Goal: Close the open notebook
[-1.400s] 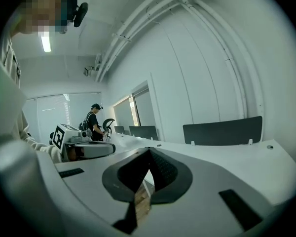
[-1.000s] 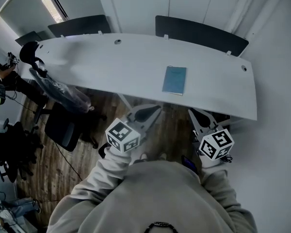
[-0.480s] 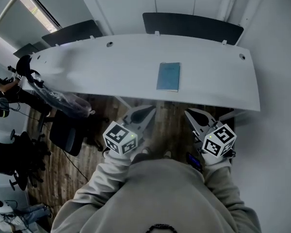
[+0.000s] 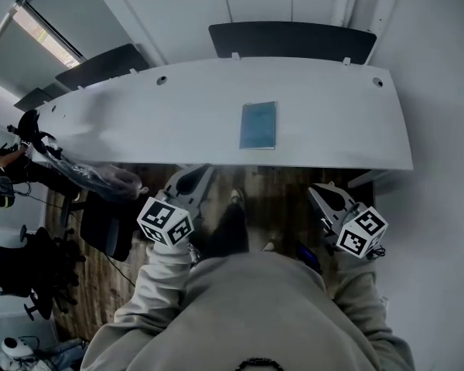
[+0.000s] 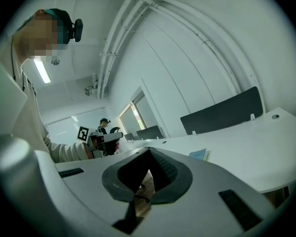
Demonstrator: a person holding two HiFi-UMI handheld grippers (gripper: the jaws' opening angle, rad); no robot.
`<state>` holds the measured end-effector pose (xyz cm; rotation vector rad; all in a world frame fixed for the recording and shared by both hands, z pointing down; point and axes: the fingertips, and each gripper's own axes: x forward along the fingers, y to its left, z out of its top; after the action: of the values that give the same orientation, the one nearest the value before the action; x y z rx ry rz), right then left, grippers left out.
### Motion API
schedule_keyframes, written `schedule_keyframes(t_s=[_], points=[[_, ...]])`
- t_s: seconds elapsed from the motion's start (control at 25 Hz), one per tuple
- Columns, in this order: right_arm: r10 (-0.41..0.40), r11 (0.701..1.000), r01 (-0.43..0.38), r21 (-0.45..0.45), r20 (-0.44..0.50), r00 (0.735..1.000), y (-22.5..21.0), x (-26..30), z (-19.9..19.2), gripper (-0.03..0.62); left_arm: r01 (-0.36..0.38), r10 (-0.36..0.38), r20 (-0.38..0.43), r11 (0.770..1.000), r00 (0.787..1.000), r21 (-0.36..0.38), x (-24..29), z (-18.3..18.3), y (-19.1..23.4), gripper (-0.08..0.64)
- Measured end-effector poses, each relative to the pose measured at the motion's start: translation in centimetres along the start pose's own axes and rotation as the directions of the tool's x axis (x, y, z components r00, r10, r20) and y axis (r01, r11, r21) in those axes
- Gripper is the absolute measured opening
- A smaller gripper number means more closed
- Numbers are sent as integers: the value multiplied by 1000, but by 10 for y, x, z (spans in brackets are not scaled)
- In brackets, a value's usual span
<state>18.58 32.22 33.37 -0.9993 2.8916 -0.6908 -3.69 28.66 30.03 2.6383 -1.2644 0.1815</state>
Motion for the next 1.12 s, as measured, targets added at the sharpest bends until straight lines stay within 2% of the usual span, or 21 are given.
schedule_keyframes(t_s=[0.2, 0.36, 0.64, 0.8, 0.96, 1.12], points=[[-39, 999, 39, -20, -12, 999, -16, 9, -1, 20, 159, -159, -9, 986, 987, 54, 46, -2, -33, 2], [-79, 997, 79, -18, -17, 997, -34, 14, 6, 20, 216, -216, -2, 975, 976, 54, 77, 7, -36, 2], [-108, 994, 107, -27, -37, 993, -62, 51, 17, 20, 217, -217, 17, 976, 976, 14, 111, 8, 2, 2], [-116, 993, 115, -24, -61, 991, -77, 88, 25, 20, 208, -208, 8, 978, 978, 0, 129, 5, 37, 2], [-109, 994, 107, -29, -87, 990, -93, 132, 37, 20, 224, -224, -13, 974, 975, 42, 144, 9, 74, 2], [-126, 992, 123, -30, -104, 987, -110, 173, 53, 20, 203, -203, -18, 979, 979, 19, 159, 12, 127, 2]])
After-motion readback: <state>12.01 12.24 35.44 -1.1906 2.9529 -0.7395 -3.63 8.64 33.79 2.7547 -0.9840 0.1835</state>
